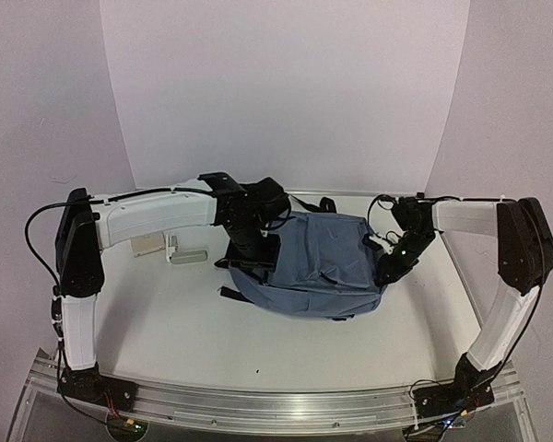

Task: Pack the student bag
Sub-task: Adjust the student bag at the center of the board.

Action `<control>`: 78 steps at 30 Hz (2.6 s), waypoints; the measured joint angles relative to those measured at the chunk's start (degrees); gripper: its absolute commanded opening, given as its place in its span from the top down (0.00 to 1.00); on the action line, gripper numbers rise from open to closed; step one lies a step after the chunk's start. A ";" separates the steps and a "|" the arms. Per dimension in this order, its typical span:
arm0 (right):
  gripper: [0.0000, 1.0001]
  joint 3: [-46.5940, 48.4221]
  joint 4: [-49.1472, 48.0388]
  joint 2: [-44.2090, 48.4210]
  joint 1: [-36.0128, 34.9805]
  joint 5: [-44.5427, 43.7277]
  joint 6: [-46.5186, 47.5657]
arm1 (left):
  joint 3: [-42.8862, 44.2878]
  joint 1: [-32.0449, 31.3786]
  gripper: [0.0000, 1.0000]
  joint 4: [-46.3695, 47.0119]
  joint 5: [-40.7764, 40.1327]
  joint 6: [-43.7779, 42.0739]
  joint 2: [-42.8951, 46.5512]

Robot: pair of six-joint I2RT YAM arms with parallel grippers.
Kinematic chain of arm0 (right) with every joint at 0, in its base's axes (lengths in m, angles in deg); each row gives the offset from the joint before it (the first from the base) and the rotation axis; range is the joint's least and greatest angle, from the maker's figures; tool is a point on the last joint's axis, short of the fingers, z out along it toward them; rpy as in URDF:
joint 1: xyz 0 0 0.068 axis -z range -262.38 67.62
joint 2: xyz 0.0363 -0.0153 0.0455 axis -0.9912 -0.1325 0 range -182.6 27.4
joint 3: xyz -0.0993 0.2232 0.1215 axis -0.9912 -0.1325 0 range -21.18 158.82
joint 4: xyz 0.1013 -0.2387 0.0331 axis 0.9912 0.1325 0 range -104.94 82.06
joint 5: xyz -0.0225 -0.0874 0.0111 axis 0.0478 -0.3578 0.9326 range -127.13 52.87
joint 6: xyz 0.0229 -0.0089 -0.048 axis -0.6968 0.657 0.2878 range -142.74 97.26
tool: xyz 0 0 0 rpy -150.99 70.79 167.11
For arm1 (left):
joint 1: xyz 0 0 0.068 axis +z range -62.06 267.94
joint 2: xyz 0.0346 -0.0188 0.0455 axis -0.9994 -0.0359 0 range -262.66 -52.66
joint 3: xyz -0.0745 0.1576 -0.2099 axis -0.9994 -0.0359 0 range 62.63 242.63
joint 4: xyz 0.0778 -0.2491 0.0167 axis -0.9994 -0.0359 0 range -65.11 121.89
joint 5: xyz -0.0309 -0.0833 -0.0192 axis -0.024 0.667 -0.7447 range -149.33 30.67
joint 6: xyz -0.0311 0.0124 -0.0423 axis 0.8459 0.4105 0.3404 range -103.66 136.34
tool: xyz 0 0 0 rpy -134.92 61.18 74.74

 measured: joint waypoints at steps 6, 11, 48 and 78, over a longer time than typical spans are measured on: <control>0.23 3.60 4.82 3.85 0.36 2.44 1.11 | -14.57 6.21 0.36 7.41 2.71 5.30 10.11; 0.23 7.76 6.15 8.31 0.35 5.43 1.39 | -21.50 16.80 0.35 10.60 4.12 8.52 16.26; 0.28 18.21 6.78 1.55 -1.39 15.47 -2.19 | -3.10 15.51 0.84 18.80 20.88 16.50 -10.24; 0.56 38.31 -10.15 -18.71 -20.42 16.87 -21.36 | -18.71 24.10 0.60 14.17 11.95 12.09 10.93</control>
